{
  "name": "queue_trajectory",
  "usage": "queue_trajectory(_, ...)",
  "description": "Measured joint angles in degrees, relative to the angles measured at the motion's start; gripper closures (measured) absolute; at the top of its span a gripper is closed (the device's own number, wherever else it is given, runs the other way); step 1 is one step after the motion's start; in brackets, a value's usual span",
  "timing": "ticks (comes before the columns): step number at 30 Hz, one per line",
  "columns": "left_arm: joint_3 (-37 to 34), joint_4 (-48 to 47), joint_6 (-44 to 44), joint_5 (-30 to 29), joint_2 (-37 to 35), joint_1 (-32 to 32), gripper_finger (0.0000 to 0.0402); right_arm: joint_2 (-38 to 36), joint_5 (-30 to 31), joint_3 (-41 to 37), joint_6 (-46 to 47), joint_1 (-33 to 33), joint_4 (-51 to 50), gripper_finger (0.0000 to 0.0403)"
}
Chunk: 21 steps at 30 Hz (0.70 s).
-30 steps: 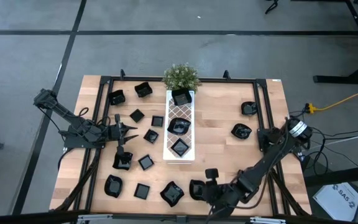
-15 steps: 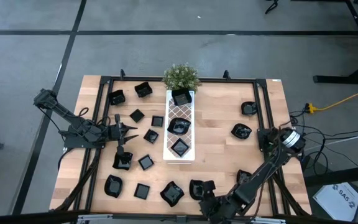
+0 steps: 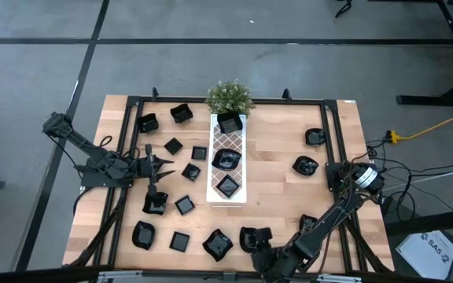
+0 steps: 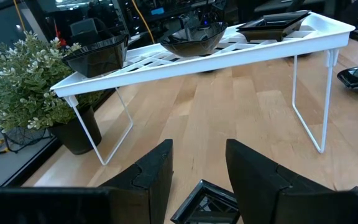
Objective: Pick & Place Mini shaped plates
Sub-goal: Stack the leaf shape plate on top of the leaf shape plate on the shelf
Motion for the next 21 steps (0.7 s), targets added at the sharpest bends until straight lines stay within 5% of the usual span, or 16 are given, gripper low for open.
queue_trajectory(21,0.0,0.0,0.0,0.0,0.0,0.0,0.0258,2.1,3.5,0.0,2.3,-1.5,-3.7,0.0249)
